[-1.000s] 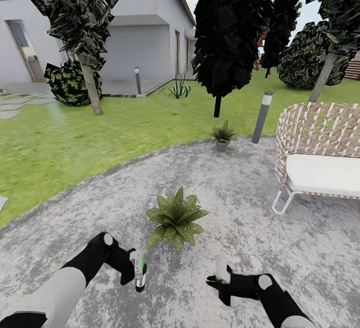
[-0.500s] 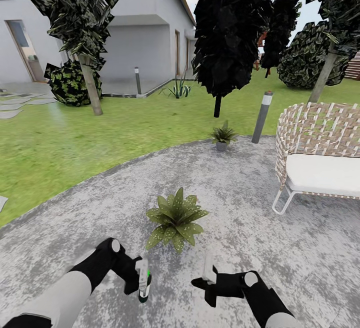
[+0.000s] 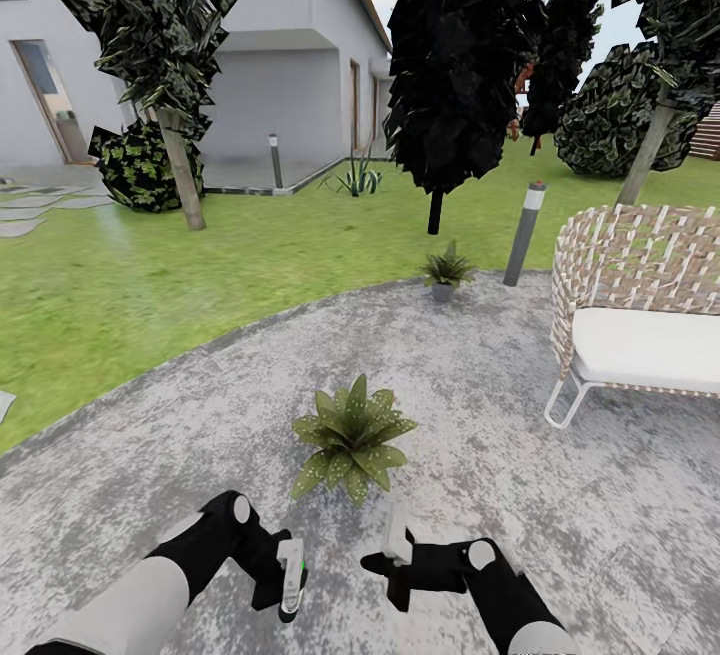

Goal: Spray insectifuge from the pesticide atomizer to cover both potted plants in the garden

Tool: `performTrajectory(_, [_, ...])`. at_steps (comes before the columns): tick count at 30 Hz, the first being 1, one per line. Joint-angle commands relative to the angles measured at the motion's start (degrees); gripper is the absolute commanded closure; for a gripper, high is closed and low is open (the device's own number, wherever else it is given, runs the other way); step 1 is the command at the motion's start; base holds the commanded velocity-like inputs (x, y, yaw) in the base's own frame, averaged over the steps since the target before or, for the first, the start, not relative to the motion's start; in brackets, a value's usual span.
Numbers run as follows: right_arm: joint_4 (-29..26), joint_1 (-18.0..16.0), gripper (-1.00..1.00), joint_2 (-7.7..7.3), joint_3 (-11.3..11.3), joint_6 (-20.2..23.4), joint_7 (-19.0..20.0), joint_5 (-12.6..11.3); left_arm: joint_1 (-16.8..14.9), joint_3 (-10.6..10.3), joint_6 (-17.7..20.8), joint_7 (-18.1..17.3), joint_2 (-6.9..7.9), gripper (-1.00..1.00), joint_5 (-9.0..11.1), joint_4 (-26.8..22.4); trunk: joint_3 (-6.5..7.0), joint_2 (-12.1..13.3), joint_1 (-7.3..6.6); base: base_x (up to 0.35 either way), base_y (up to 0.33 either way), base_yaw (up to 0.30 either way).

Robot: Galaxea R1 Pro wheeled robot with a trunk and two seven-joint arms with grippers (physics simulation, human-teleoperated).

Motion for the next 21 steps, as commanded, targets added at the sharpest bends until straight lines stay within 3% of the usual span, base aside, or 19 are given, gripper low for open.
performTrajectory(1, [-0.06, -0.13, 1.0, 0.12, -0.48, -0.18, 0.33, 0.4, -0.01, -0.12, -0.49, 0.01, 0.0, 1.0, -0.29, -0.04, -0.05, -0.02, -0.01, 0.0, 0.0, 0.0])
performTrajectory(8, [-0.02, -0.66, 1.0, 0.31, -0.48, -0.21, 0.33, 0.4, 0.0, -0.13, -0.41, 0.21, -0.05, 1.0, -0.29, 0.0, -0.05, -0.02, -0.01, 0.0, 0.0, 0.0])
performTrajectory(13, [0.41, -0.67, 1.0, 0.31, -0.48, -0.21, 0.28, 0.46, 0.0, -0.18, -0.25, 1.99, -2.44, 1.0, -0.54, 0.01, -0.05, -0.02, -0.01, 0.0, 0.0, 0.0])
performTrajectory(21, [0.46, -0.68, 1.0, 0.31, -0.48, -0.21, 0.24, 0.43, 0.08, -0.2, 0.11, 4.45, -4.64, 1.0, -0.51, 0.0, -0.05, -0.02, -0.01, 0.0, 0.0, 0.0])
